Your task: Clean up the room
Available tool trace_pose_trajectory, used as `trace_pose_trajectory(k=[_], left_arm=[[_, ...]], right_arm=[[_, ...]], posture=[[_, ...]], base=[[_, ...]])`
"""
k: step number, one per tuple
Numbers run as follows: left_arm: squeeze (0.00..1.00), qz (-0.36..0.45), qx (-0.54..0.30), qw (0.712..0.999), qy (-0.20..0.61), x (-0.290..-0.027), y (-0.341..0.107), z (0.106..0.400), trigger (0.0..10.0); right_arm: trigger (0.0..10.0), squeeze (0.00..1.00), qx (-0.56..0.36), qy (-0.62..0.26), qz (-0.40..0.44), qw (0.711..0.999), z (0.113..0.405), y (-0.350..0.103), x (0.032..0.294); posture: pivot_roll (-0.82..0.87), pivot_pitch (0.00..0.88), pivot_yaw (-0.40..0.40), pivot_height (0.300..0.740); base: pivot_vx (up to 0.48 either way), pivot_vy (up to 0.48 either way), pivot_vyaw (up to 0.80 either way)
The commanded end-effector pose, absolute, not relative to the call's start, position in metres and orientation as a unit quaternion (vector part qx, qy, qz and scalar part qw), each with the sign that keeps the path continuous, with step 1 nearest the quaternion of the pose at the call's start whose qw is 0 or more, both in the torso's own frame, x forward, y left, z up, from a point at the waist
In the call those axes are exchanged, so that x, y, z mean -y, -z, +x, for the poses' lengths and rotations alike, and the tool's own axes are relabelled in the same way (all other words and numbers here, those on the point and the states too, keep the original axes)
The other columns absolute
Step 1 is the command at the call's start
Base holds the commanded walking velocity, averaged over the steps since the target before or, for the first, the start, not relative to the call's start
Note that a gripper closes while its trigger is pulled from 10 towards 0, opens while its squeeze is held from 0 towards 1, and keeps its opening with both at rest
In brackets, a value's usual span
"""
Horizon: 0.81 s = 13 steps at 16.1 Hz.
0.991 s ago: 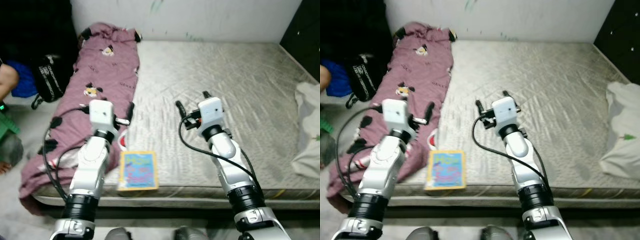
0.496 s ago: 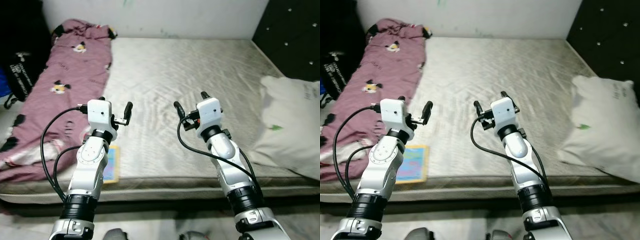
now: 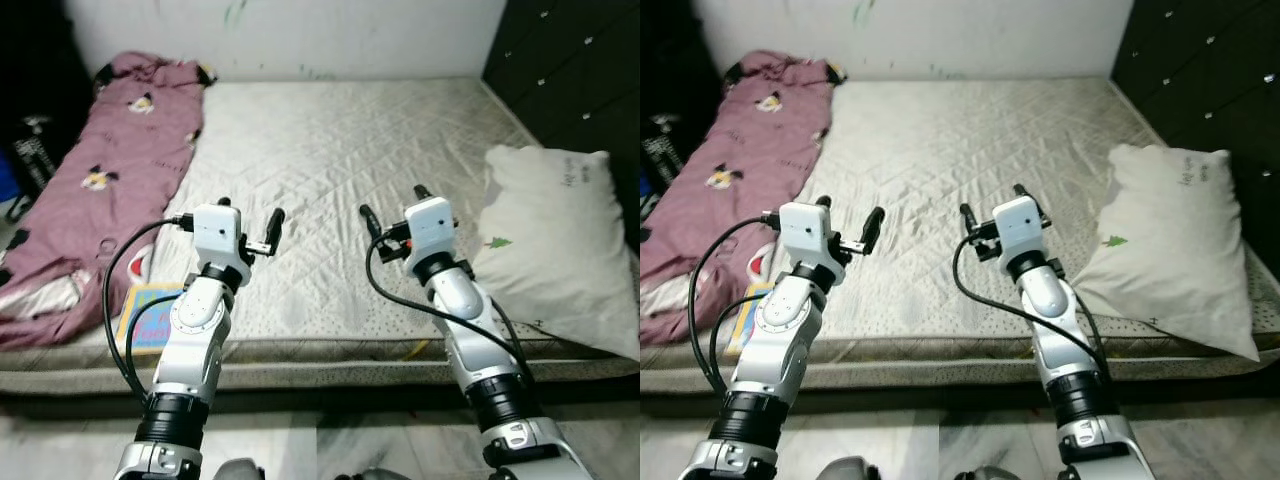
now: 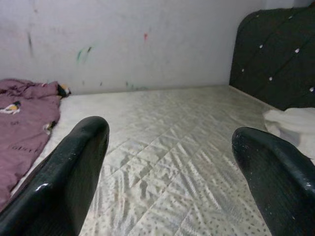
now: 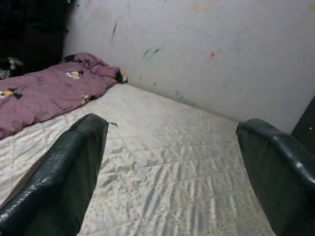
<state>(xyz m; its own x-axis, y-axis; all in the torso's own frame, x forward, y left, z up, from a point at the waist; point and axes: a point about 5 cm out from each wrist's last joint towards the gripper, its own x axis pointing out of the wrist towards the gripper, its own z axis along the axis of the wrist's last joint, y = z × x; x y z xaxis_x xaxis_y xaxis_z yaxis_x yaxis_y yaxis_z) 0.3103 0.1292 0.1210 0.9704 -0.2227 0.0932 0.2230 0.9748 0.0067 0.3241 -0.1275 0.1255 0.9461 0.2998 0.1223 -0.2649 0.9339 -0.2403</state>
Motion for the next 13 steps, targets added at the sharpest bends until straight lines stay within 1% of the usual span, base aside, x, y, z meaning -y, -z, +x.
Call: trace_pose_trajectory(k=[1, 6, 13], left_arm=[[0.00, -0.002, 0.055, 0.992, 0.114, -0.1305, -0.1249, 0.3112, 10.0], [0.00, -0.002, 0.056, 0.992, 0.115, -0.1311, -0.1243, 0.3111, 10.0], [0.00, -0.002, 0.057, 0.992, 0.115, -0.1309, -0.1249, 0.3116, 10.0]], right_arm=[[10.0, 0.00, 0.088, -0.151, -0.109, 0.978, 0.3255, -0.1297, 0.1232], [10.0, 0.00, 0.088, -0.153, -0.110, 0.978, 0.3255, -0.1292, 0.1222], [10.0, 0.00, 0.091, -0.151, -0.109, 0.978, 0.3259, -0.1300, 0.1225]], posture=[[0.00, 0.000, -0.010, 0.740], [0.00, 0.000, -0.009, 0.740], [0.00, 0.000, -0.009, 0.740]], base=[[0.000, 0.000, 0.00], [0.000, 0.000, 0.00], [0.282, 0.000, 0.00]])
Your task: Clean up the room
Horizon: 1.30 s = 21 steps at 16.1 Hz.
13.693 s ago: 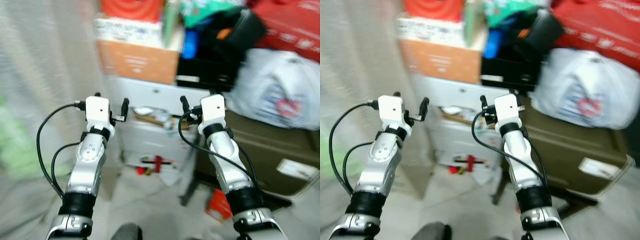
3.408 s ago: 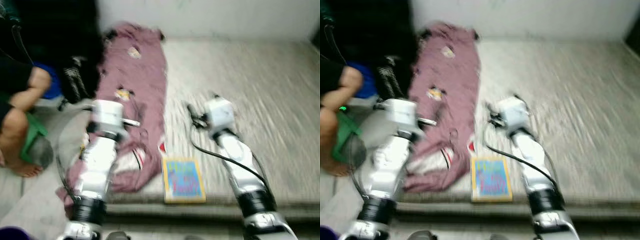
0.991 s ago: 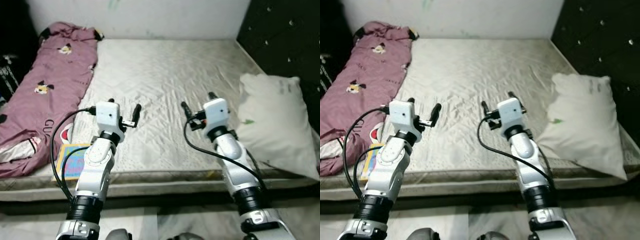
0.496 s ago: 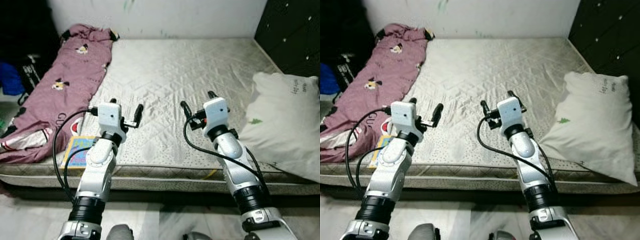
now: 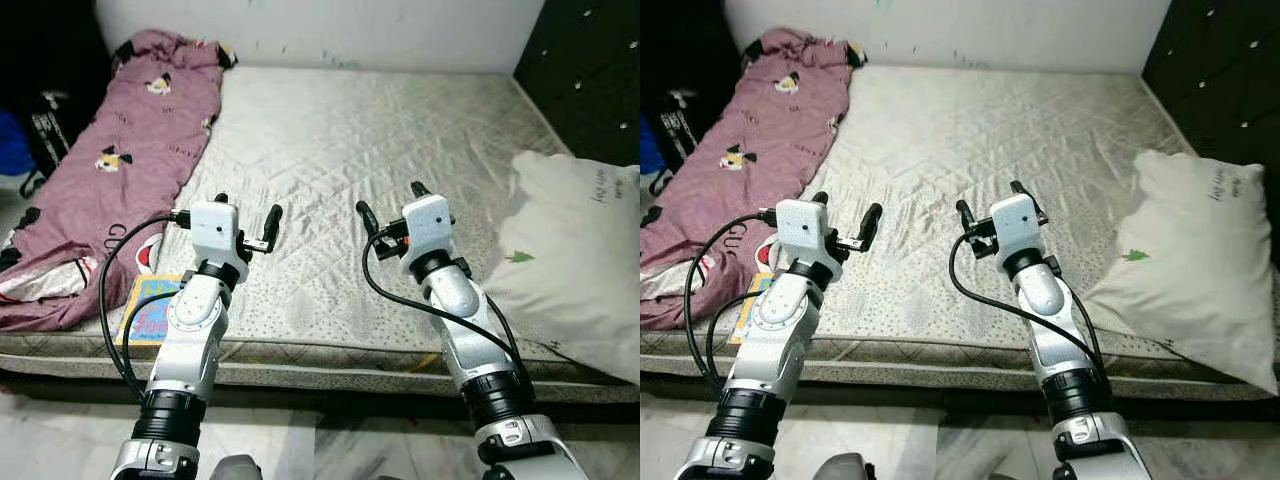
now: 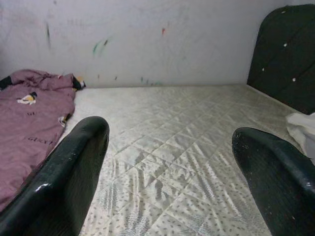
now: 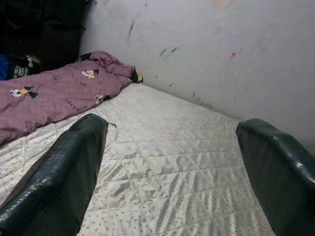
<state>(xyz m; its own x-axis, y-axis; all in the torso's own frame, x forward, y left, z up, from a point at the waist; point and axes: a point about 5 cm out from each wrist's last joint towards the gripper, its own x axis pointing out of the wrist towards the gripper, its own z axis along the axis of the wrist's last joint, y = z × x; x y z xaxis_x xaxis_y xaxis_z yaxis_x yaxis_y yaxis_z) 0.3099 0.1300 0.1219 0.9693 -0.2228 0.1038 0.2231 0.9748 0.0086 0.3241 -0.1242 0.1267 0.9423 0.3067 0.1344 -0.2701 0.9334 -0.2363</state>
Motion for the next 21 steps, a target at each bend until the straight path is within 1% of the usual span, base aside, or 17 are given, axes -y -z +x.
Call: trace_pose_trajectory(k=[1, 6, 10, 11, 16, 19, 21], left_arm=[[0.00, -0.002, 0.057, 0.992, 0.115, -0.131, -0.125, 0.312, 10.0], [0.00, -0.018, 0.054, 0.991, 0.117, -0.128, -0.126, 0.310, 10.0], [0.00, -0.045, 0.033, 0.994, 0.091, -0.130, -0.122, 0.312, 10.0], [0.00, -0.046, 0.035, 0.996, 0.071, -0.135, -0.122, 0.312, 10.0], [0.00, -0.013, 0.019, 0.999, 0.048, -0.150, -0.111, 0.300, 10.0], [0.00, -0.008, 0.011, 0.998, 0.053, -0.145, -0.106, 0.299, 10.0], [0.00, -0.011, 0.010, 0.998, 0.064, -0.139, -0.106, 0.300, 10.0]], right_arm=[[10.0, 0.00, 0.091, -0.151, -0.109, 0.978, 0.326, -0.130, 0.122], [10.0, 0.00, 0.097, -0.125, -0.102, 0.982, 0.324, -0.134, 0.130], [10.0, 0.00, 0.091, -0.124, -0.109, 0.982, 0.326, -0.131, 0.135], [10.0, 0.00, 0.091, -0.134, -0.110, 0.981, 0.325, -0.130, 0.129], [10.0, 0.00, 0.080, -0.123, -0.080, 0.986, 0.316, -0.119, 0.119], [10.0, 0.00, 0.066, -0.140, -0.070, 0.986, 0.310, -0.107, 0.108], [10.0, 0.00, 0.063, -0.142, -0.071, 0.985, 0.311, -0.105, 0.105]], posture=[[0.00, 0.000, -0.009, 0.740], [-0.01, 0.000, 0.000, 0.740], [0.00, 0.000, -0.023, 0.740], [0.01, 0.000, -0.017, 0.740], [0.03, 0.000, 0.007, 0.740], [0.03, 0.000, 0.013, 0.740], [0.02, 0.000, 0.016, 0.740]], base=[[0.322, 0.000, 0.00], [0.305, 0.000, 0.00], [0.000, 0.000, 0.00], [0.000, 0.000, 0.00], [0.000, 0.000, 0.00], [0.000, 0.000, 0.00], [0.000, -0.263, 0.00]])
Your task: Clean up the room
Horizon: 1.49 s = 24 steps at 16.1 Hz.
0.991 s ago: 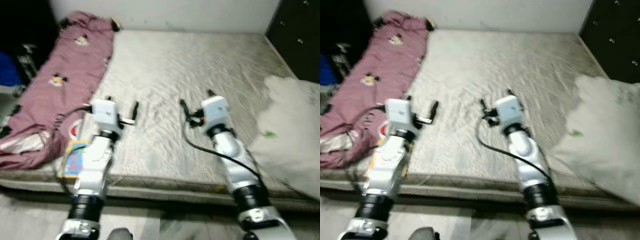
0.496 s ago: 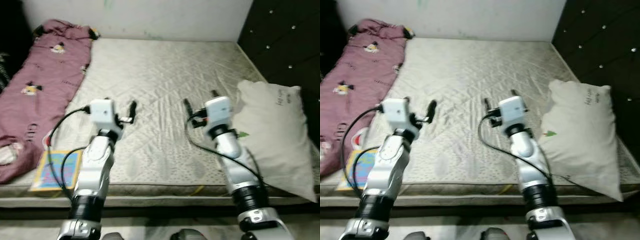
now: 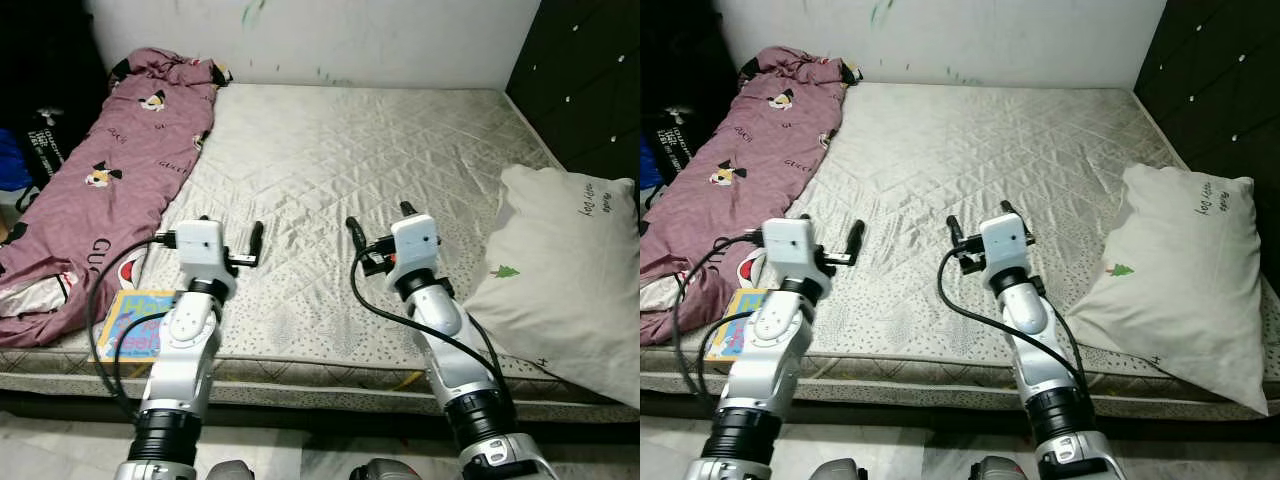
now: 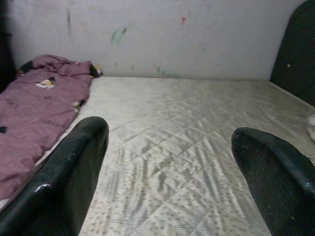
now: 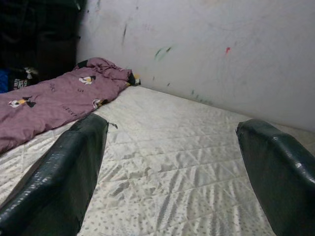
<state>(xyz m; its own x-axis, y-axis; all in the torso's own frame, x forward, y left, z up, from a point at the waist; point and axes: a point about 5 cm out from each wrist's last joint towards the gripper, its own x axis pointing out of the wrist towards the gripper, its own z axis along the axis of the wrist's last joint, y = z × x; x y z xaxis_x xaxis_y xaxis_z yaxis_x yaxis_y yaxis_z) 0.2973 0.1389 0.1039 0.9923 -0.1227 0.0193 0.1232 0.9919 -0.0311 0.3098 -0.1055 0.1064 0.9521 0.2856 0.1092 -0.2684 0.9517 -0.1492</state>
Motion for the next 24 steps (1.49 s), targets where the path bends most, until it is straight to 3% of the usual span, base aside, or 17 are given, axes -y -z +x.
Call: trace_pose_trajectory(k=[1, 24], left_arm=[[0.00, -0.012, 0.009, 0.997, 0.072, -0.136, -0.106, 0.300, 10.0], [0.00, -0.024, 0.008, 0.996, 0.082, -0.125, -0.104, 0.293, 10.0]], right_arm=[[10.0, 0.00, 0.062, -0.134, -0.073, 0.986, 0.311, -0.105, 0.107], [10.0, 0.00, 0.054, -0.144, -0.087, 0.984, 0.303, -0.105, 0.111]], posture=[[0.02, 0.000, 0.016, 0.740], [0.00, 0.000, -0.016, 0.740]], base=[[0.000, -0.266, 0.00], [0.000, -0.328, 0.00]])
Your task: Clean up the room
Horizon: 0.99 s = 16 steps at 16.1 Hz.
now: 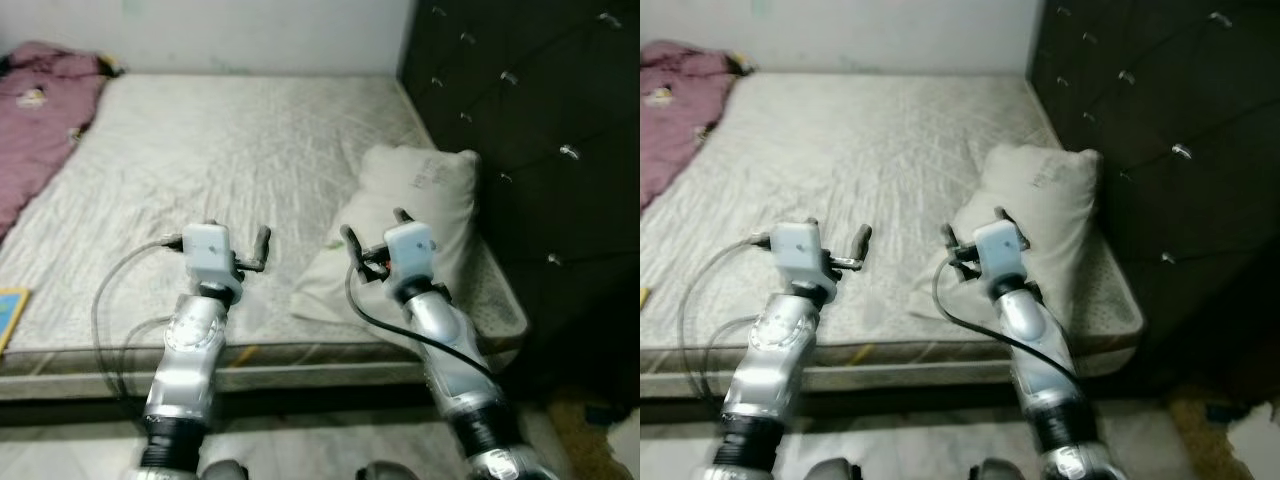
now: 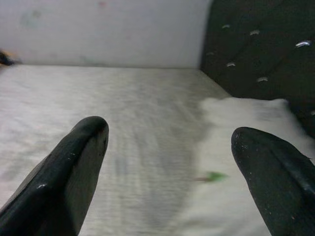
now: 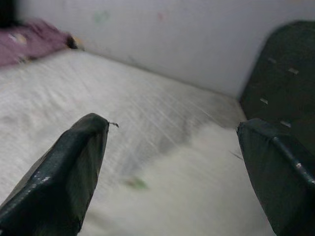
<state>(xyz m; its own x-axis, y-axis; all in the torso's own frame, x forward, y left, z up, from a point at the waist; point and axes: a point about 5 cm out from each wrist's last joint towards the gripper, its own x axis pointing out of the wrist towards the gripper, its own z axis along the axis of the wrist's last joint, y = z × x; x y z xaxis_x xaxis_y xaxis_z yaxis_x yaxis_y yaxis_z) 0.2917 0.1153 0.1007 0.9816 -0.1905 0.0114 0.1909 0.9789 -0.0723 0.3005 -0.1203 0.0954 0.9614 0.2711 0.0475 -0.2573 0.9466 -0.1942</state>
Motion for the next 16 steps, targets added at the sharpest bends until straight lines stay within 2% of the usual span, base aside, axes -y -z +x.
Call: trace_pose_trajectory(k=[1, 6, 16], left_arm=[[0.00, -0.029, 0.013, 0.996, 0.082, -0.1256, -0.1047, 0.2932, 10.0], [0.00, -0.026, 0.026, 0.994, 0.099, -0.1244, -0.1070, 0.2922, 10.0], [0.00, -0.025, 0.030, 0.994, 0.104, -0.1250, -0.1080, 0.2931, 10.0]], right_arm=[[10.0, 0.00, 0.054, -0.145, -0.087, 0.984, 0.3035, -0.1046, 0.1115], [10.0, 0.00, 0.055, -0.145, -0.091, 0.984, 0.3039, -0.1053, 0.1113], [10.0, 0.00, 0.057, -0.145, -0.092, 0.983, 0.3055, -0.1061, 0.1095]], posture=[[0.00, 0.000, -0.017, 0.740], [0.00, 0.000, -0.018, 0.740], [0.01, 0.000, -0.016, 0.740]], base=[[0.000, 0.000, 0.00], [0.000, 0.000, 0.00], [0.336, 0.000, 0.00]])
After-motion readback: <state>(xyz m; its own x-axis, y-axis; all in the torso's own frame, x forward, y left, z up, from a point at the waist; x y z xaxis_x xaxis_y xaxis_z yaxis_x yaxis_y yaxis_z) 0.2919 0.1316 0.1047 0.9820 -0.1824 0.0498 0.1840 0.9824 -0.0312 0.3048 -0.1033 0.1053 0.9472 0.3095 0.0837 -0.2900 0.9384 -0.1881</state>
